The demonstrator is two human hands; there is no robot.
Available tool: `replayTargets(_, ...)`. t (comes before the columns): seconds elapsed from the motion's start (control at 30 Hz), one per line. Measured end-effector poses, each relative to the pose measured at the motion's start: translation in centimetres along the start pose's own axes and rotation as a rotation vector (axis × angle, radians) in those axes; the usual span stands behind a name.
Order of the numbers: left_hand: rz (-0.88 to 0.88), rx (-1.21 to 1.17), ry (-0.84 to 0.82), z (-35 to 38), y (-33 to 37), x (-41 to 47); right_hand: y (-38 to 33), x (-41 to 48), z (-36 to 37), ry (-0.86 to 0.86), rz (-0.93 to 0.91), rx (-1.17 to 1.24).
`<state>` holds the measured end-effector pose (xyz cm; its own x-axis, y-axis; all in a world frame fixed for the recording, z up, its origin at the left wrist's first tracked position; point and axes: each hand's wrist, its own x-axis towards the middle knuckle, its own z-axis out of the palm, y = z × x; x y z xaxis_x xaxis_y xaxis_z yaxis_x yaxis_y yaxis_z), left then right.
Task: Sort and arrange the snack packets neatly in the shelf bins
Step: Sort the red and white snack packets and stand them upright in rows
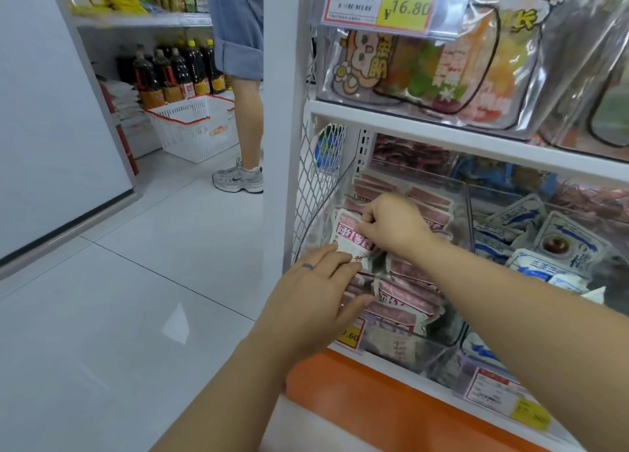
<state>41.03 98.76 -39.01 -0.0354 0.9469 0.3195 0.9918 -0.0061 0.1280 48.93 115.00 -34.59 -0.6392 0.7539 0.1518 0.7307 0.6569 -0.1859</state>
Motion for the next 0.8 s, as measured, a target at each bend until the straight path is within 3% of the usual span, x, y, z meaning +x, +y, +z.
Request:
replayTargets(0.17, -0.002, 0.031, -0.03, 0.5, 0.1, 0.3, -0.8, -0.6, 0.8, -0.009, -0.049, 0.009)
replayTargets(0.33, -0.063, 0.009, -0.044, 0.1, 0.6, 0.5, -0.5, -0.2, -1.8, -0.287, -0.213, 0.112)
replayTargets(0.43, -0.078, 0.014, -0.051, 0.1, 0.7, 0.5, 0.2, -1.8, -3.4, -0.157, -0.203, 0.243)
replayTargets(0.53, -0.078, 0.018, -0.048, 0.3, 0.6, 0.7, 1.7, -2.5, -3.7, 0.003, -0.105, 0.176)
replayTargets(0.8, -0.083, -0.014, -0.049, 0.5, 1.0, 1.5, 2.0, -0.1, -1.2, -0.143, -0.083, -0.017)
